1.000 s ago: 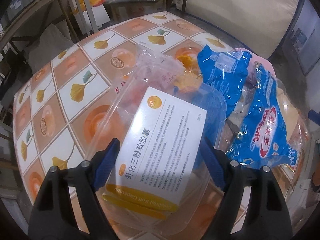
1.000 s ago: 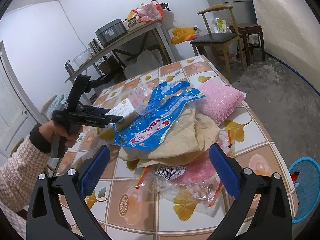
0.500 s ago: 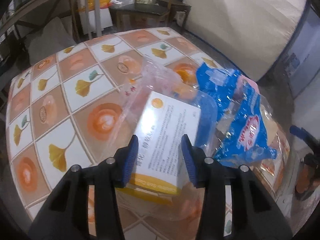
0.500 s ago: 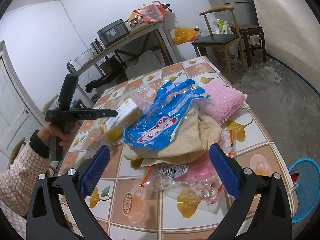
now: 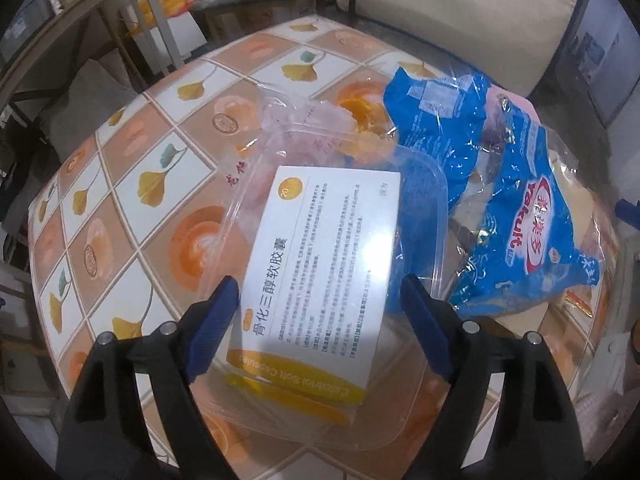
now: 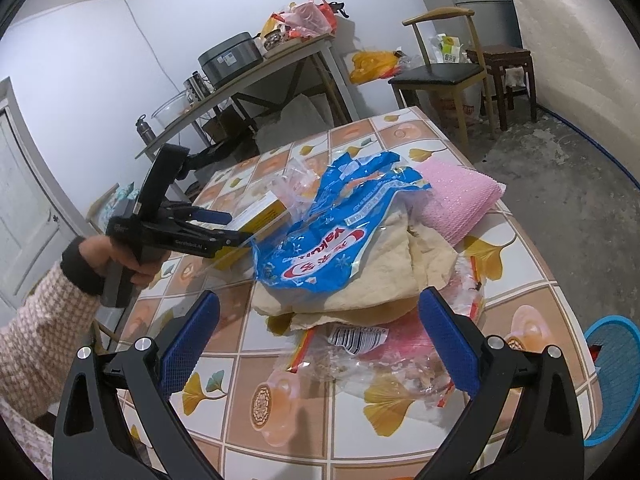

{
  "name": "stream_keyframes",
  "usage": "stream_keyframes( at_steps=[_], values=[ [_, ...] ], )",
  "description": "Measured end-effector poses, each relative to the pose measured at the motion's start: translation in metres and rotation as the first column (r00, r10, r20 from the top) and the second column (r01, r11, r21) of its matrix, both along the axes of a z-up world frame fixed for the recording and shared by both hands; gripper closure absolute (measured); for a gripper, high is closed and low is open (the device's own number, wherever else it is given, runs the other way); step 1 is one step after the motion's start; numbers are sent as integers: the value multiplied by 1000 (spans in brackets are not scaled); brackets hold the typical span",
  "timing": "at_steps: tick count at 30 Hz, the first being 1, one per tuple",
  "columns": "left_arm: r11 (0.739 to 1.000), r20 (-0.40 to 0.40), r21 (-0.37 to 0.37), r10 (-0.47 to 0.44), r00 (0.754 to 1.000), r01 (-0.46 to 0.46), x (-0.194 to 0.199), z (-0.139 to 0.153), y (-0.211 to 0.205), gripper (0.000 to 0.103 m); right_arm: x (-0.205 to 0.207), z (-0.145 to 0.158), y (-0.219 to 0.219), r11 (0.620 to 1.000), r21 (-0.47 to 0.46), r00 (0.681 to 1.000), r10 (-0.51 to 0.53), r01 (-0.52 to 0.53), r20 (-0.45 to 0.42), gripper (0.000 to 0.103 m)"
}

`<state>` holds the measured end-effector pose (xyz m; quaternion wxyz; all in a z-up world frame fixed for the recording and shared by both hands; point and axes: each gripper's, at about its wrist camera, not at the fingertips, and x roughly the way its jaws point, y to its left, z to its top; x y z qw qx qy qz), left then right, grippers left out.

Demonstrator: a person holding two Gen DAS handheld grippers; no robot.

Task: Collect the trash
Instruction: 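Grasp the white capsule box with the left tool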

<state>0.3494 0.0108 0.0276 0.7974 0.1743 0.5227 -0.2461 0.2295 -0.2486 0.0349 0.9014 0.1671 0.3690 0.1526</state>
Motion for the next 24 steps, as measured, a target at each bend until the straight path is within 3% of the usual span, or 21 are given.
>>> stream_keyframes(
  at_steps=[6, 10, 19, 24],
  values=[
    [1000, -63, -11, 4, 998, -4, 11, 0, 3, 28, -3, -3, 3, 1000, 10, 1000, 6, -6, -5, 6],
    [1000, -43, 4, 11, 999, -11, 7, 0, 3, 32, -6, -3, 1, 1000, 11, 1000, 1, -1, -4, 6],
    [998, -15, 37, -49, 999, 49, 4, -1, -2, 28, -9, 0, -1, 1000, 15, 1000, 1, -1, 4, 6],
    [999, -17, -5, -52, 999, 52, 7, -2, 4, 27, -12, -1, 0, 1000, 21, 1000, 4, -4, 1, 6]
  ],
)
